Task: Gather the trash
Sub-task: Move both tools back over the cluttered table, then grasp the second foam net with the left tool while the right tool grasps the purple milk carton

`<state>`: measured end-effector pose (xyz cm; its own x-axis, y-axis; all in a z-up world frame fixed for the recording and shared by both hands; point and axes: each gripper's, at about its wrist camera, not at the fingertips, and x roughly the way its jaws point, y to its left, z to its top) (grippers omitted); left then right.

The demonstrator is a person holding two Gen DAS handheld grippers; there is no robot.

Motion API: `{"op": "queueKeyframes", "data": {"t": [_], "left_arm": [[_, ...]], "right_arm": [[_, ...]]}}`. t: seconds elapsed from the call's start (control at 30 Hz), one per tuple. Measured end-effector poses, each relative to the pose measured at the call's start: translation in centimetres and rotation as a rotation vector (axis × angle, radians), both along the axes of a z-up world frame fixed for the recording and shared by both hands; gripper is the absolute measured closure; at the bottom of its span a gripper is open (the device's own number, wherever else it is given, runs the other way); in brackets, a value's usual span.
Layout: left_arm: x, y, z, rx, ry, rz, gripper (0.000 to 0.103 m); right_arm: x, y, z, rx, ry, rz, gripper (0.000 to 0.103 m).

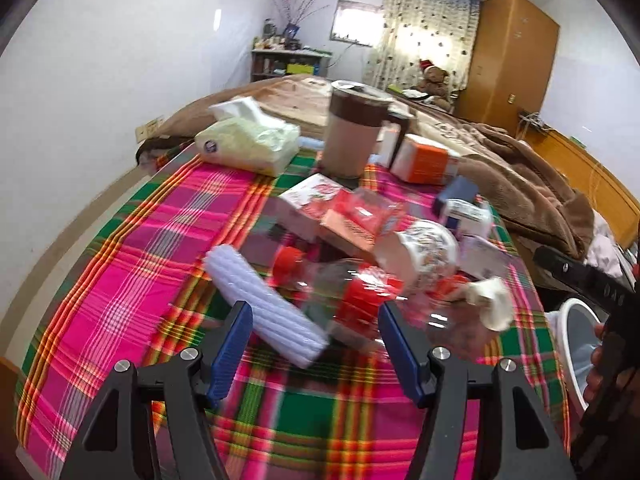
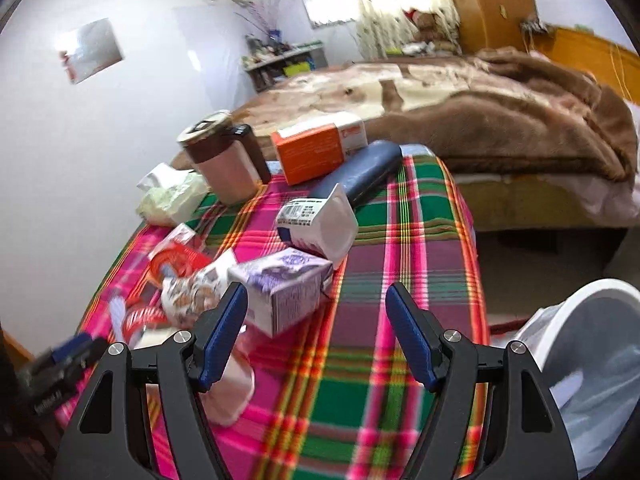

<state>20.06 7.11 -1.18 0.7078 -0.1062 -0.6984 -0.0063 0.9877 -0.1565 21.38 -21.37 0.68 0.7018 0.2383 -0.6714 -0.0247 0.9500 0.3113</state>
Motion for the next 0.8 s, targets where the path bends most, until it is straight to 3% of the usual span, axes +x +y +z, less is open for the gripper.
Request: {"op": "queueKeyframes", "data": {"t": [0.17,0.27,0.37,0.47,0.7,0.8], "left_arm": [[1.4,1.8,-1.2,-0.021,0.042,0.049,0.038],[2.1,3.0,-2.0,-0.061,0.073,0.077,0.038],[2.6,3.4,-2.5,-0.035,0.080,0.095,0.038],[3.2,4.0,-3.3,-0.064,0.111,0.108,0.038],[4.8,4.3,-4.6,-0.104,0.156,0.117,0.038],[5.0,4.1,-4.8,-0.080,0.157,0.120,0.038]], "right_arm": [[2.8,1.4,-0.5,0.054,0.061,0.034,0.030],[3.9,2.1,-0.8,0.041,0.092,0.024,0.029],[4.8,2.6,-1.5,0.035,0.127,0.018,0.027],[5.3,2.7,-2.0,0.039,0.162,0.008,0.027],[5.6,3.4,-2.6,-0.001,0.208,0.007,0.025],[5.0,3.6,-2.8,-0.049,0.218,0.010,0.025]]}}
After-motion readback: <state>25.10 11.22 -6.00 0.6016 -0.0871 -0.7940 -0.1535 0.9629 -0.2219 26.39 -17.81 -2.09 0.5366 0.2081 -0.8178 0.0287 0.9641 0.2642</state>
